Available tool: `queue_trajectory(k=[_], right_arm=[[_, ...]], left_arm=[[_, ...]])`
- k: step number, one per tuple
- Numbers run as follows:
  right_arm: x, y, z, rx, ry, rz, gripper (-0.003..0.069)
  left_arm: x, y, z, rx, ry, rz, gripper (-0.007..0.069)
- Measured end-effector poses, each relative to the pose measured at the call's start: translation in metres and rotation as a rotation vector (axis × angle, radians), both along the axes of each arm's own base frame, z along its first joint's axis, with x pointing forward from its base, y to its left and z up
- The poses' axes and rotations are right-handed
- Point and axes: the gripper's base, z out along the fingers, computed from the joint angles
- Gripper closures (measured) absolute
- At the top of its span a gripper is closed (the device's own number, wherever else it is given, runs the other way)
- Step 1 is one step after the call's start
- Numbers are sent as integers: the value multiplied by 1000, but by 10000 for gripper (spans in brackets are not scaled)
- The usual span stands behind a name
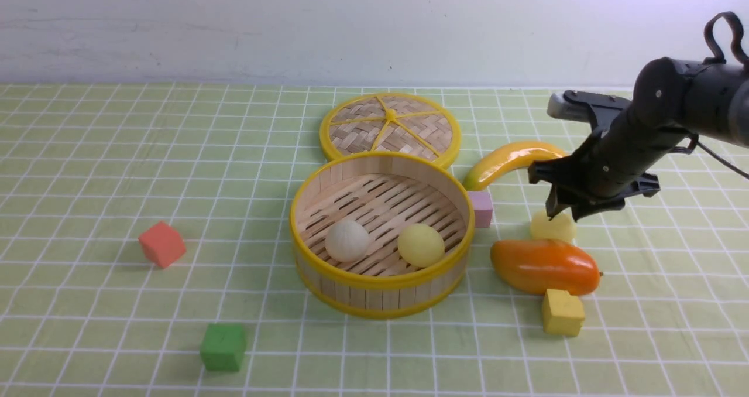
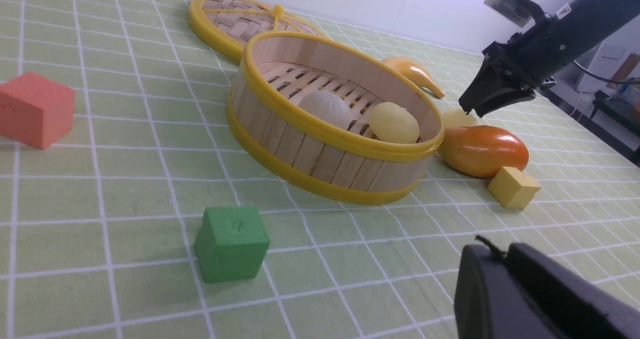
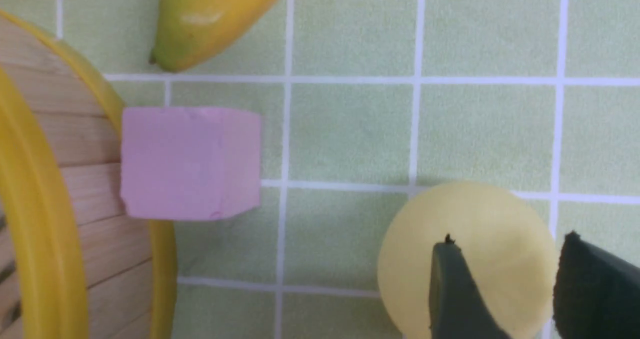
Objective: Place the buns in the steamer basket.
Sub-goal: Use the right arm to grab a steamed stuffed bun
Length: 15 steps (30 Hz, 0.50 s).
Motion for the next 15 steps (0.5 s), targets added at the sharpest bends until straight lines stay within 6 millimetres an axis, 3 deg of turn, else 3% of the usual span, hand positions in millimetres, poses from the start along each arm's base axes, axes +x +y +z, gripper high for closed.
queue_trajectory(k=[11,15], right_arm=[[5,0,-7,-5,-26,-2,372],[5,0,-7,-15,-33,18,413]], left_arm=[[0,0,0,0,0,0,566],[0,0,0,0,0,0,560]])
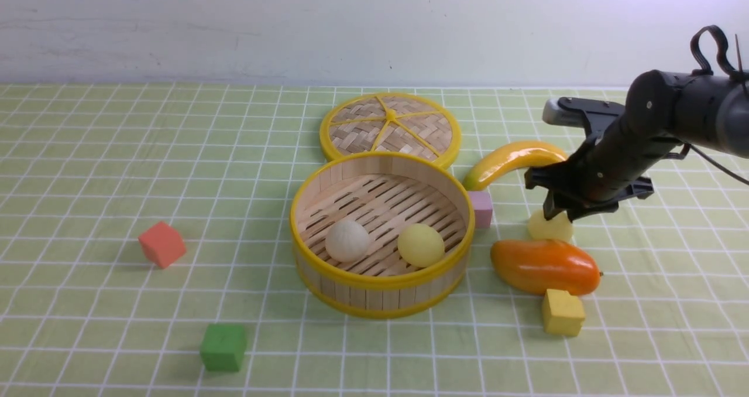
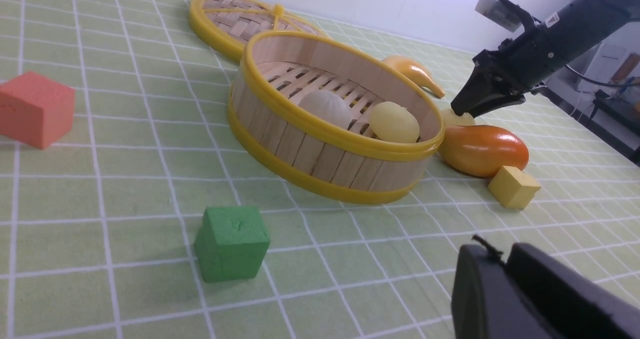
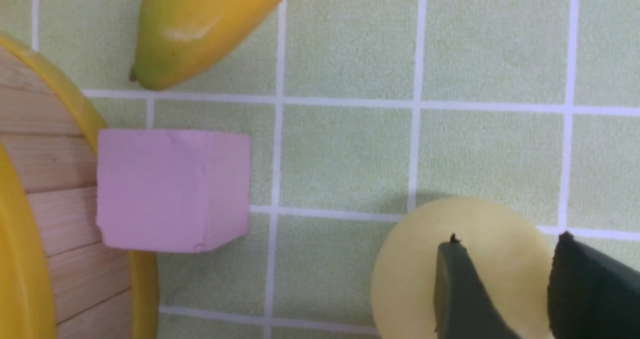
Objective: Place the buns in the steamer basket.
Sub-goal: Use the right arm to grab a steamed stuffed bun, then use the right arm to put the steamed stuffed bun into the steamer
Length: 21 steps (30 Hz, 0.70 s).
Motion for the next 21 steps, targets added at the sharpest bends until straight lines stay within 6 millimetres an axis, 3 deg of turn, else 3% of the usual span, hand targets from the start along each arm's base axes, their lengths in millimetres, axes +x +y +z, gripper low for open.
queue_trajectory(k=[8,12,17,19,21], right_arm=[[-1,0,-1,-12,6,20,657],[-3,0,2,-19,15,38,662],[-16,10,44,32,-44,95,661],[-20,21,57,68,-86,130,659],[-24,44,75,138,-140,193,654]], left_arm=[[0,0,0,0,0,0,554],[0,0,0,0,0,0,552],[0,0,0,0,0,0,548],[0,0,0,0,0,0,547],[0,0,0,0,0,0,547]])
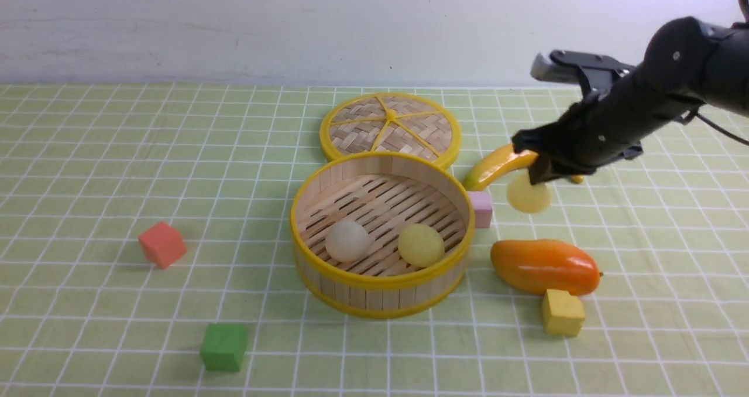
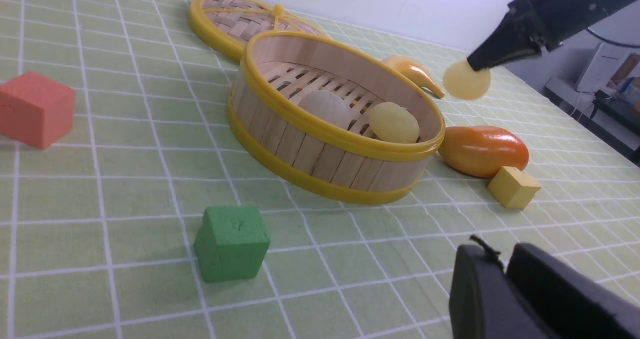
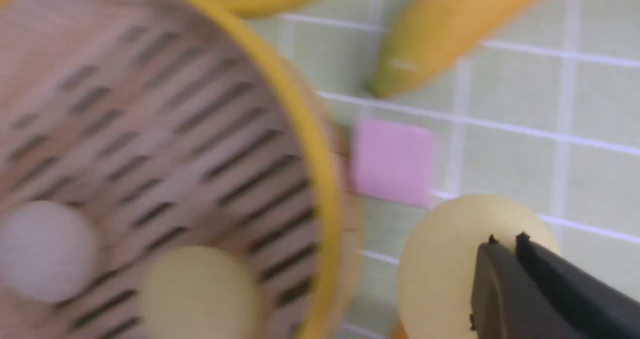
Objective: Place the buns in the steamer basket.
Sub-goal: Use the right arm to put the steamed stuffed bun into the steamer
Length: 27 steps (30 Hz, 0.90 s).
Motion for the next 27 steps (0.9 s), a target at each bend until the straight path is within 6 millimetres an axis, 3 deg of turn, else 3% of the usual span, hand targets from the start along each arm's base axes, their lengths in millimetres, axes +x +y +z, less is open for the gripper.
queue_trajectory(k=[5,10,12,15,19,23,24,27], right_arm=[[2,62,13,113,-81,130,654],[15,102,-7,131,-104,175,652],[24,116,-29,128,-88,184,651],[34,124,-53,122,-62,183,641],[38,126,-66,127,-42,169,584],[38,126,-61,136,-49,166,453],[35,124,-51,142,-44,171,354],[28,119,-33,143,-27,194,246]], left_arm=[[0,0,0,0,0,0,547],[0,0,0,0,0,0,547],[0,0,0,0,0,0,547],[0,0,0,1,1,0,547],[0,0,0,1,2,-1,547],[0,0,0,1,2,-1,547],[0,0,0,1,2,-1,547],[0,0,0,1,2,-1,544]])
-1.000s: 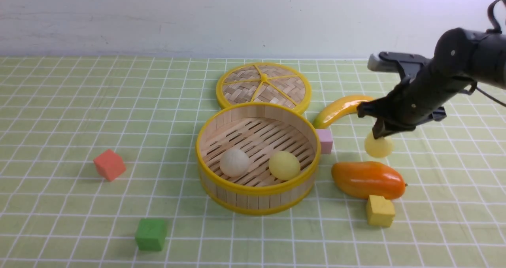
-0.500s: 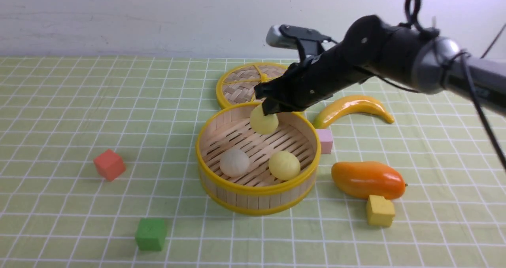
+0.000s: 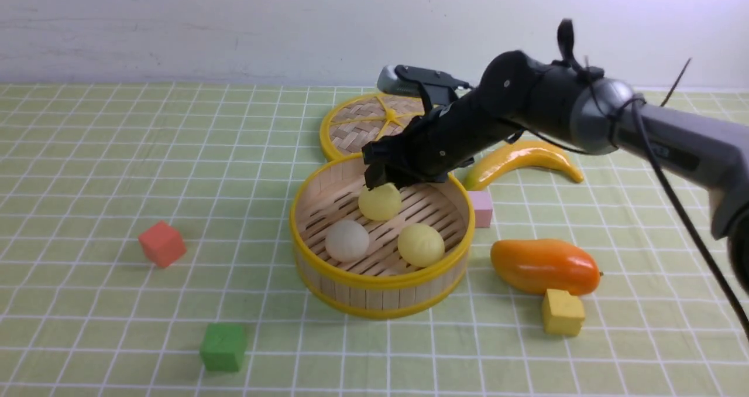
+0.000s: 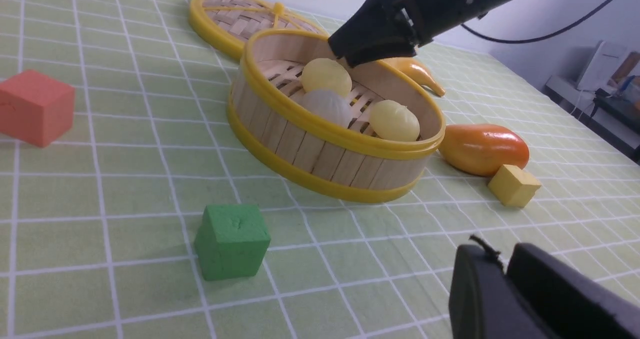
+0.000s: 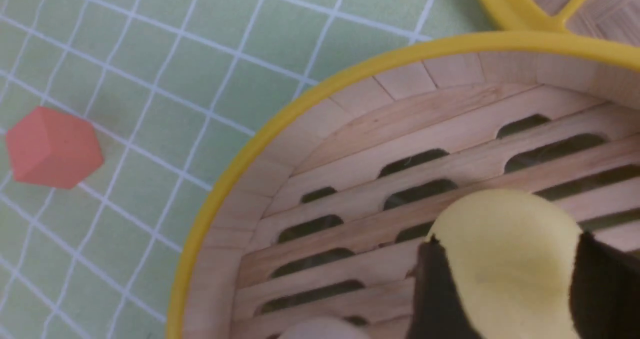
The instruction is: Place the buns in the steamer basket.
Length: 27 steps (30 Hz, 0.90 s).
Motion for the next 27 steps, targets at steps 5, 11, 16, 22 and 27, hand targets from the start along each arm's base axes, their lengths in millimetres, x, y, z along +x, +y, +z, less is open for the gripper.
queue_trajectory(k=[5,11,16,22,27], right_arm=[[-38,-28,75,-112,24,48,234],[-106,-65,118,-330,69,-21,529],[-153,-83,117,-366,87,-61,674],[-213,-110,117,-388,113,-55,678],[-238,-121,124,-410,160,-39,678]], left_arm=[[0,0,0,0,0,0,540],[0,0,0,1,1,0,533],[0,0,0,1,2,-1,531],[0,0,0,1,2,-1,528],[0,0,0,1,2,-1,521]])
